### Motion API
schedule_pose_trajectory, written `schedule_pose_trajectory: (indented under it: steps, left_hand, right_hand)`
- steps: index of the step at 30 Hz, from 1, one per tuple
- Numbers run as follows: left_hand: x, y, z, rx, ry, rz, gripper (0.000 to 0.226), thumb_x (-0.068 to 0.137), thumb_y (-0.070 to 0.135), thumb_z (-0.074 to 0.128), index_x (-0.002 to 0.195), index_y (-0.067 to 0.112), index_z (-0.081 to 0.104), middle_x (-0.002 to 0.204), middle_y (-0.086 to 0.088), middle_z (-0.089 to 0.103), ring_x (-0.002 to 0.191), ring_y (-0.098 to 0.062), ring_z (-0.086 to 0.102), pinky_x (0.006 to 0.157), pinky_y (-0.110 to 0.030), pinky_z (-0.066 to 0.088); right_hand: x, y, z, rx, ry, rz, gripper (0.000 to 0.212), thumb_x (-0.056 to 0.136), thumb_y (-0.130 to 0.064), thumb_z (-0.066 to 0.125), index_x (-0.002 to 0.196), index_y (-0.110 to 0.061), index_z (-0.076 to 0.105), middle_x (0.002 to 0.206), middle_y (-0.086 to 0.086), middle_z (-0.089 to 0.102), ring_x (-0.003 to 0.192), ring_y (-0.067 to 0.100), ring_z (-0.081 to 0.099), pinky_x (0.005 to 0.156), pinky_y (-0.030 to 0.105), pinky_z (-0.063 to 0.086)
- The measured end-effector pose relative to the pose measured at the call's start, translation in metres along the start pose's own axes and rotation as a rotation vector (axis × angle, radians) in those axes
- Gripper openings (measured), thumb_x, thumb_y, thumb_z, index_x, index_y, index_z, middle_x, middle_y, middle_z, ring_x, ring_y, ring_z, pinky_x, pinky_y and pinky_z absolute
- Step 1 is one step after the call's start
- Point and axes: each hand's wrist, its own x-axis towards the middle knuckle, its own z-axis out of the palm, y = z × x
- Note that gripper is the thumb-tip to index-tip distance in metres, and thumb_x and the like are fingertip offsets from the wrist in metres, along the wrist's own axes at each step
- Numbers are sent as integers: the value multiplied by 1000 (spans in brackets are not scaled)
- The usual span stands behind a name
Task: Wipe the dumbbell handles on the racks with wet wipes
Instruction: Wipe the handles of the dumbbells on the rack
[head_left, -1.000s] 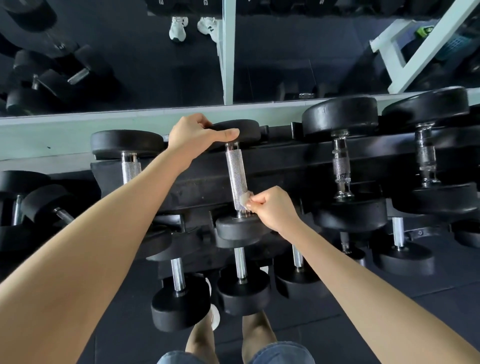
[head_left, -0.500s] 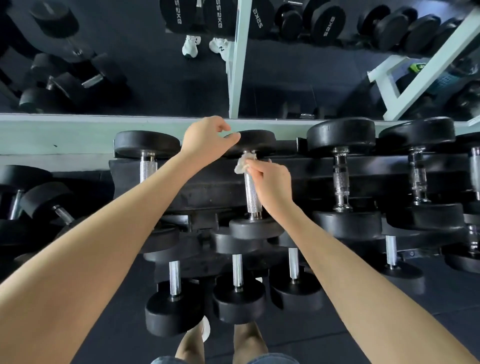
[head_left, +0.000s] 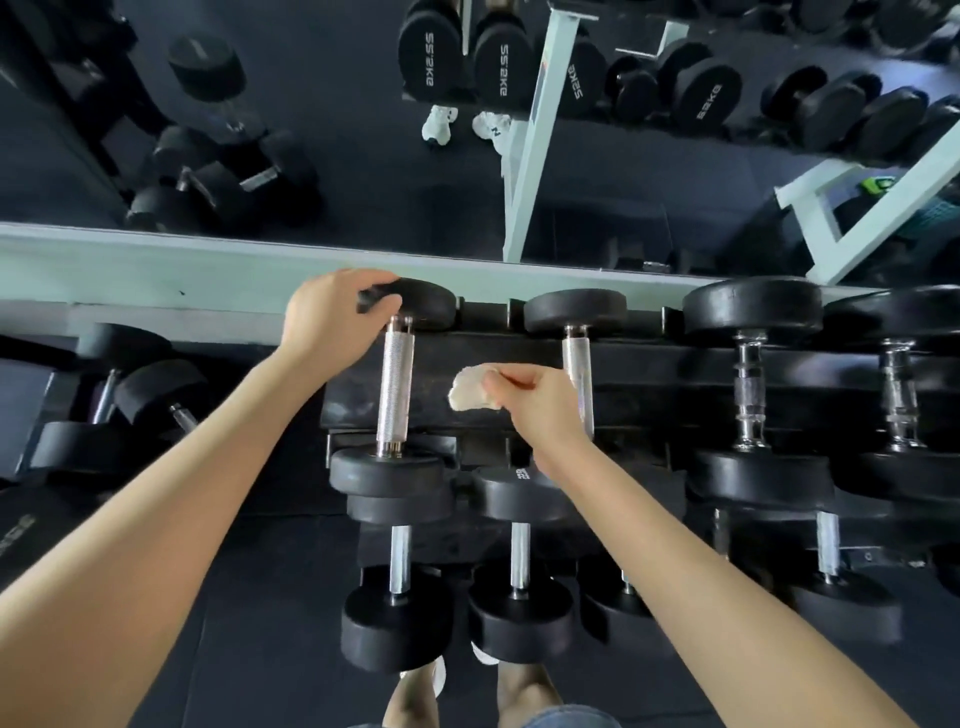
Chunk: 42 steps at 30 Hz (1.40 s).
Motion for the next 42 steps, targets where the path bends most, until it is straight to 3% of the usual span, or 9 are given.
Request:
schedule_pose_trajectory:
  steps: [4, 8, 13, 20, 24, 27, 33, 37, 42]
  left_hand:
    - [11, -16, 1, -92, -67, -13, 35, 92, 35, 57, 125, 25, 60, 113, 4, 64, 86, -7, 51, 73, -21, 36]
    - [27, -24, 6, -103, -84, -34, 41, 87, 40, 64, 124, 24, 61, 118, 3, 64, 99, -14, 58, 80, -23, 41]
    - [38, -27, 13, -163, -66, -61, 38, 79, 41, 72, 110, 20, 67, 110, 5, 66, 100, -15, 58, 78, -23, 42]
    - [42, -29, 17, -277, -58, -123, 34, 76, 34, 77, 103, 17, 68, 101, 5, 66, 86, -11, 56, 69, -19, 41]
    - [42, -25, 15, -295, -48, -153, 33, 75, 31, 78, 103, 16, 69, 96, 8, 65, 76, -2, 53, 63, -13, 39]
    - [42, -25, 13, -314, -48, -192, 31, 74, 29, 79, 101, 17, 69, 88, 12, 62, 71, 1, 51, 61, -14, 39]
    - [43, -29, 12, -374, -51, -232, 25, 73, 28, 80, 94, 22, 69, 86, 15, 63, 76, 0, 52, 67, -13, 42]
    - [44, -32, 12, -384, -58, -210, 24, 73, 27, 80, 94, 23, 69, 82, 19, 61, 74, 0, 51, 66, -13, 42]
    - [48, -40, 10, -392, -96, -170, 27, 74, 28, 79, 97, 20, 69, 85, 15, 62, 76, 0, 53, 69, -14, 44]
  right_hand:
    - [5, 0, 52, 240, 167, 105, 14, 88, -9, 62, 96, -11, 74, 87, -6, 71, 91, 13, 66, 90, 32, 53]
    - [13, 3, 92, 102, 208, 6, 20, 88, -13, 60, 103, -13, 74, 80, -7, 70, 76, 4, 61, 75, 18, 48]
    - [6, 26, 119, -296, 198, -45, 25, 92, -17, 60, 116, -12, 67, 104, 0, 72, 85, 6, 62, 62, -2, 37]
    - [18, 21, 111, -212, 225, -76, 15, 85, -12, 67, 100, -10, 68, 91, -6, 67, 83, 7, 59, 64, 0, 38]
    - [36, 2, 118, -134, 263, -23, 26, 81, -18, 72, 105, -11, 66, 87, -7, 63, 76, 4, 55, 72, 15, 41]
    - [36, 5, 124, -150, 263, 3, 10, 83, -22, 68, 82, -12, 65, 74, -5, 61, 63, 5, 51, 59, 14, 36]
    - [11, 42, 110, -214, 139, 59, 33, 89, -23, 65, 59, -14, 54, 63, -2, 60, 51, 4, 46, 45, 11, 35]
    - [25, 31, 114, -204, 196, 65, 23, 86, -14, 65, 68, 0, 64, 66, 9, 66, 55, 10, 50, 45, 13, 35]
    - [56, -9, 126, -81, 376, 40, 21, 88, -15, 64, 67, -13, 62, 59, -10, 52, 59, 5, 49, 58, 10, 36]
